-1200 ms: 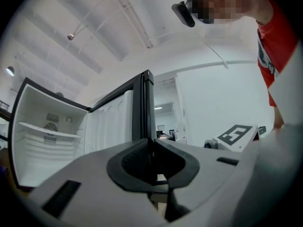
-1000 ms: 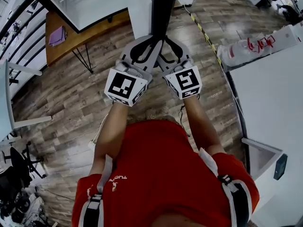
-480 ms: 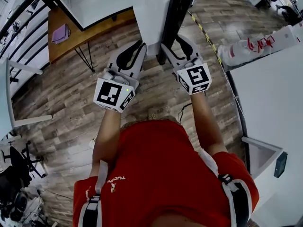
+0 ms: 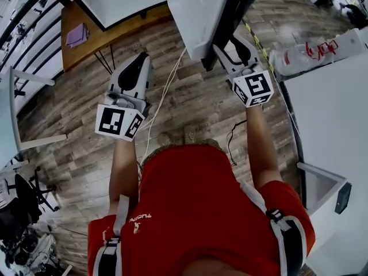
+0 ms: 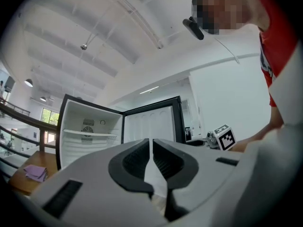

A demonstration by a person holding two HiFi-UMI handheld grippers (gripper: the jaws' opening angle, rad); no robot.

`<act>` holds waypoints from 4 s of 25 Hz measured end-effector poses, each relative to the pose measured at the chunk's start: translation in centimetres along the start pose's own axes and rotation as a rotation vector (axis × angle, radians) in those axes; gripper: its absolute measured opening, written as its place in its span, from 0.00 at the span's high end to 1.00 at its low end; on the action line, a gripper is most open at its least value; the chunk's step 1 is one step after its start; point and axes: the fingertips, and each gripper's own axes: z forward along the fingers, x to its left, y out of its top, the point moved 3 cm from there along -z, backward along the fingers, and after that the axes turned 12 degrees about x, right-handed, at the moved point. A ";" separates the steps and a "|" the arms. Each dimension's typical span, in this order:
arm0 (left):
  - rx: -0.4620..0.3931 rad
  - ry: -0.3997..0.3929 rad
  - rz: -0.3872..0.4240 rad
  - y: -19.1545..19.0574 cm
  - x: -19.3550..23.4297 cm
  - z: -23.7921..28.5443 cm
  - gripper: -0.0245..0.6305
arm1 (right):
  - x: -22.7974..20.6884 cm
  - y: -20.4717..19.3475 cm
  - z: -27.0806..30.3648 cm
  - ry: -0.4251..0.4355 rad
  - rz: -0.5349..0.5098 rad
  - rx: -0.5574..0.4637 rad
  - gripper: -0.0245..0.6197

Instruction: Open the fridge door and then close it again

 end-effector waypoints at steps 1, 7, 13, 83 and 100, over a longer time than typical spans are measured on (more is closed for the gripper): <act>0.001 0.007 -0.002 -0.1 0.3 -0.3 0.92 | -0.2 -0.1 -0.1 -0.001 -0.003 0.002 0.63; 0.015 0.032 -0.006 -0.9 1.4 -1.5 0.92 | -1.3 -0.6 -0.2 0.004 0.008 0.007 0.64; 0.009 0.048 -0.010 -0.9 2.6 -2.5 0.92 | -1.3 -0.5 -0.1 0.001 0.013 0.005 0.64; -0.076 0.211 -0.059 -0.1 22.2 -3.9 0.93 | 18.2 15.6 23.7 0.160 -0.036 -0.208 0.53; -0.055 0.310 -0.068 0.9 27.7 0.4 0.93 | 15.8 17.0 31.1 0.283 -0.052 -0.249 0.64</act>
